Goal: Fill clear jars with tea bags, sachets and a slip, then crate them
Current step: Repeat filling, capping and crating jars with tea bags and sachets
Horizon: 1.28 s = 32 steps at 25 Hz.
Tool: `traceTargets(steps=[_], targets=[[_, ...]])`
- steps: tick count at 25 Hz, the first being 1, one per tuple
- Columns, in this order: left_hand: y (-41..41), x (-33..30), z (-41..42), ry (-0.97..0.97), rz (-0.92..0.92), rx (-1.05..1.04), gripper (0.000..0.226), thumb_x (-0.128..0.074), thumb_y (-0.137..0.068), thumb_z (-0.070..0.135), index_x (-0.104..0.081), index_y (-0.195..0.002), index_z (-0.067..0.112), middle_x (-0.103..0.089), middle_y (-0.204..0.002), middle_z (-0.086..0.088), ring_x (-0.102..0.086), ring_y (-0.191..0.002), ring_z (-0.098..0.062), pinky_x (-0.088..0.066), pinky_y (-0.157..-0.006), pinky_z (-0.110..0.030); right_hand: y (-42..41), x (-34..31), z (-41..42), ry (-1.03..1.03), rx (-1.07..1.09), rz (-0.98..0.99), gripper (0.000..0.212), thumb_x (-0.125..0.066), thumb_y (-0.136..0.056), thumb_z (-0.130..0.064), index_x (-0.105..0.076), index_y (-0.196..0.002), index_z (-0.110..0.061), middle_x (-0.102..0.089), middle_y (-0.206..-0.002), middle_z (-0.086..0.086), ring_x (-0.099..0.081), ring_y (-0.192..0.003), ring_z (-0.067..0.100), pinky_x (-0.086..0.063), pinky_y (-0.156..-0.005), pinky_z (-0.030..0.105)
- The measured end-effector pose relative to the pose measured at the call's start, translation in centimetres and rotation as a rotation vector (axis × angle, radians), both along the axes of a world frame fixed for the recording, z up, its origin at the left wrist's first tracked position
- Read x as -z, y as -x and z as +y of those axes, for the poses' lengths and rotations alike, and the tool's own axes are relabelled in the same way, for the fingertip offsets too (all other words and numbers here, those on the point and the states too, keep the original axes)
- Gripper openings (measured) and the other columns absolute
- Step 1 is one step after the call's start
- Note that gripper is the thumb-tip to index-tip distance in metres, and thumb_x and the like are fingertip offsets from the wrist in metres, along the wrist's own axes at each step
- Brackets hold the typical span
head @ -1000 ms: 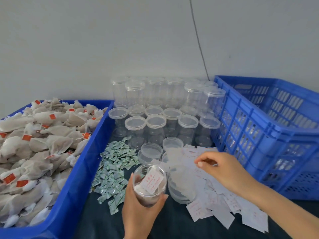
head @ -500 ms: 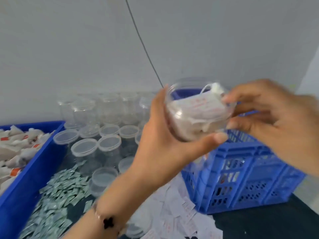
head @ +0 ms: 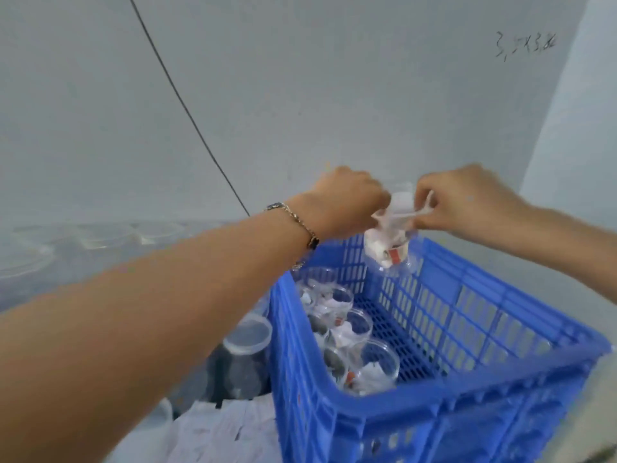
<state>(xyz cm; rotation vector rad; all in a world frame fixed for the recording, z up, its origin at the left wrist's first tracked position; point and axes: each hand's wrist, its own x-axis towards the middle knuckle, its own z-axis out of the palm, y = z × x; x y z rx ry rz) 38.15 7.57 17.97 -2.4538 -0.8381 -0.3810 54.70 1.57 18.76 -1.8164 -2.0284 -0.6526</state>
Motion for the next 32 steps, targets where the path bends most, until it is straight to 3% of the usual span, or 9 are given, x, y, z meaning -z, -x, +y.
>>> traceTargets(steps=[6, 11, 17, 20, 24, 27, 29, 30, 32], targets=[[-5.9, 5.4, 10.2, 0.37, 0.371, -0.318, 0.054, -0.06, -0.09, 0.046, -0.045, -0.138, 0.025, -0.056, -0.133, 0.002, -0.054, -0.119, -0.022, -0.04, -0.098, -0.036, -1.8, 5.6, 14.3, 0.342, 0.269, -0.182, 0.039, -0.082, -0.069, -0.033, -0.069, -0.095, -0.007, -0.07, -0.098, 0.013, -0.06, -0.079, 0.026, -0.037, -0.063, 0.025], [-10.8, 7.5, 14.3, 0.35, 0.475, -0.397, 0.062, -0.062, -0.089, 0.043, -0.033, -0.144, 0.037, -0.051, -0.137, 0.005, -0.041, -0.133, -0.023, -0.004, -0.115, -0.061, -4.6, 9.8, 19.9, 0.304, 0.281, -0.222, 0.014, -0.073, -0.079, -0.016, -0.062, -0.079, -0.006, -0.066, -0.091, 0.014, -0.063, -0.084, 0.028, -0.037, -0.062, 0.026], [-11.1, 12.2, 16.5, 0.526, 0.697, -0.402, 0.068, -0.056, -0.091, 0.048, -0.028, -0.149, 0.028, -0.04, -0.148, -0.001, -0.048, -0.127, -0.025, -0.042, -0.099, -0.041, -5.6, 16.8, 21.8, 0.474, 0.269, -0.098, 0.045, -0.08, -0.073, -0.026, -0.039, -0.056, -0.016, -0.046, -0.057, -0.001, -0.047, -0.059, 0.017, -0.035, -0.053, 0.027], [-11.1, 13.8, 16.7, 0.609, 0.764, -0.404, 0.068, -0.055, -0.091, 0.049, -0.031, -0.149, 0.023, -0.038, -0.15, -0.003, -0.043, -0.132, -0.026, -0.039, -0.107, -0.044, -4.2, 18.7, 21.6, 0.697, 0.267, 0.02, 0.038, -0.079, -0.075, -0.026, -0.049, -0.055, -0.015, -0.048, -0.033, -0.009, -0.05, -0.045, 0.004, -0.036, -0.045, 0.02], [-11.5, 14.5, 16.4, 0.644, 0.795, -0.392, 0.069, -0.054, -0.09, 0.053, -0.035, -0.147, 0.02, -0.042, -0.147, -0.003, -0.044, -0.131, -0.027, -0.038, -0.108, -0.046, -4.0, 19.2, 21.5, 0.871, 0.334, 0.317, 0.029, -0.063, -0.087, -0.015, -0.05, -0.062, -0.01, -0.049, -0.031, -0.007, -0.049, -0.032, 0.003, -0.039, -0.039, 0.016], [-10.9, 13.2, 16.3, 0.61, 0.781, -0.434, 0.069, -0.056, -0.083, 0.063, -0.046, -0.14, 0.025, -0.053, -0.133, 0.003, -0.053, -0.12, -0.024, -0.043, -0.103, -0.043, -3.7, 18.7, 21.5, 0.849, 0.228, 0.681, 0.013, -0.06, -0.086, -0.008, -0.054, -0.076, -0.004, -0.058, -0.05, 0.004, -0.054, -0.043, 0.01, -0.046, -0.046, 0.019], [-10.2, 11.6, 16.5, 0.633, 0.719, -0.472, 0.057, -0.057, -0.085, 0.06, -0.054, -0.132, 0.027, -0.06, -0.115, 0.006, -0.057, -0.106, -0.018, -0.046, -0.093, -0.036, -3.3, 18.2, 21.0, 0.918, 0.142, 0.77, 0.027, -0.06, -0.089, -0.018, -0.057, -0.111, -0.002, -0.064, -0.104, 0.013, -0.062, -0.095, 0.018, -0.05, -0.083, 0.028], [-9.6, 10.6, 16.5, 0.634, 0.674, -0.484, 0.05, -0.055, -0.088, 0.057, -0.057, -0.127, 0.026, -0.062, -0.114, 0.006, -0.058, -0.103, -0.018, -0.047, -0.091, -0.036, -3.0, 18.0, 20.8, 0.986, 0.117, 0.779, 0.039, -0.058, -0.09, -0.018, -0.05, -0.126, -0.006, -0.053, -0.13, 0.012, -0.05, -0.121, 0.023, -0.042, -0.097, 0.034], [-8.4, 8.4, 16.5, 0.59, 0.57, -0.48, 0.051, -0.05, -0.093, 0.052, -0.054, -0.132, 0.019, -0.057, -0.13, 0.0, -0.059, -0.11, -0.022, -0.047, -0.095, -0.039, -2.4, 17.7, 20.5, 1.048, 0.121, 0.684, 0.049, -0.055, -0.091, -0.012, -0.04, -0.138, -0.009, -0.034, -0.148, 0.01, -0.032, -0.136, 0.028, -0.036, -0.103, 0.043]])
